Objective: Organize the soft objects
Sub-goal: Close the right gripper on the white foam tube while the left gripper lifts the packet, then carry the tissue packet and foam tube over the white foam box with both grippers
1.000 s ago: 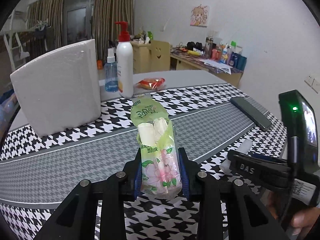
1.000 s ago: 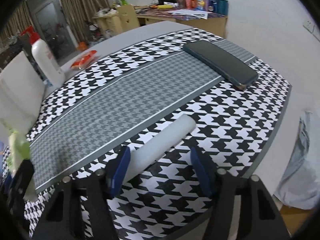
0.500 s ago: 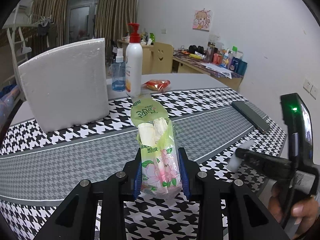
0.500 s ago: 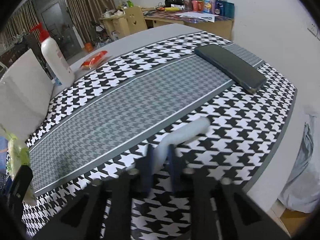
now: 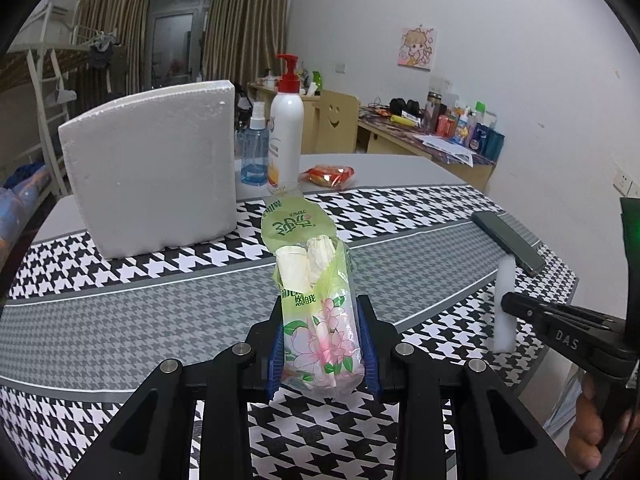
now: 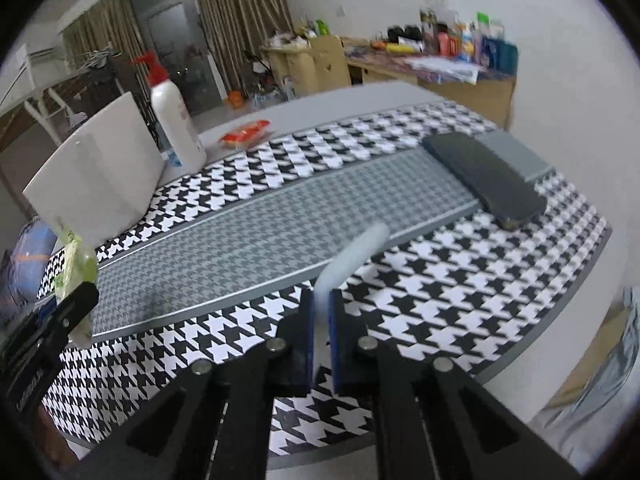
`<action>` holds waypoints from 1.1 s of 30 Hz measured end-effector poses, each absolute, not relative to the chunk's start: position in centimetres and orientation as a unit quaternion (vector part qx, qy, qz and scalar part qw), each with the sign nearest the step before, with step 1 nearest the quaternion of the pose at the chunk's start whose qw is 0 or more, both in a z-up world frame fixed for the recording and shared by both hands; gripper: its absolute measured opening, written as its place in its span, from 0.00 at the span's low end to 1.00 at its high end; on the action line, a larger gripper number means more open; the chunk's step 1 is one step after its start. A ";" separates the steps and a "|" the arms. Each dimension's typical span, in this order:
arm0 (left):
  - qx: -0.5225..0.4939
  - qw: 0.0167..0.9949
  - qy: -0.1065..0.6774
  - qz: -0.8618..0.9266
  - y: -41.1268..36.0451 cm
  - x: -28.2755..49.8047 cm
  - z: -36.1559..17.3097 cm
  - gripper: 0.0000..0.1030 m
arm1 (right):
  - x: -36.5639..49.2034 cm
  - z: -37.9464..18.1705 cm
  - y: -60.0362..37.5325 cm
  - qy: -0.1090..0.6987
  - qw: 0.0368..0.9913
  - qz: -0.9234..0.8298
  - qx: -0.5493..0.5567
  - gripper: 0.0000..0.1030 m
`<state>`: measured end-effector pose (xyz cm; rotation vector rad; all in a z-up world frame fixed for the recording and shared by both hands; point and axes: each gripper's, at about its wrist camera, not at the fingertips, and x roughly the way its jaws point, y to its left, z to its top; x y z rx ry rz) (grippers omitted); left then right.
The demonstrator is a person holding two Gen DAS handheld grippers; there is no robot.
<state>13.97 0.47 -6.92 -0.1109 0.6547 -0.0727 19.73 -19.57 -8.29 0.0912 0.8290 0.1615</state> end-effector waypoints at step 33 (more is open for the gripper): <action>-0.030 0.961 0.277 -0.007 2.8 12.0 -3.5 0.33 | 17.4 -4.4 -15.5 0.328 0.929 0.171 -0.008 0.09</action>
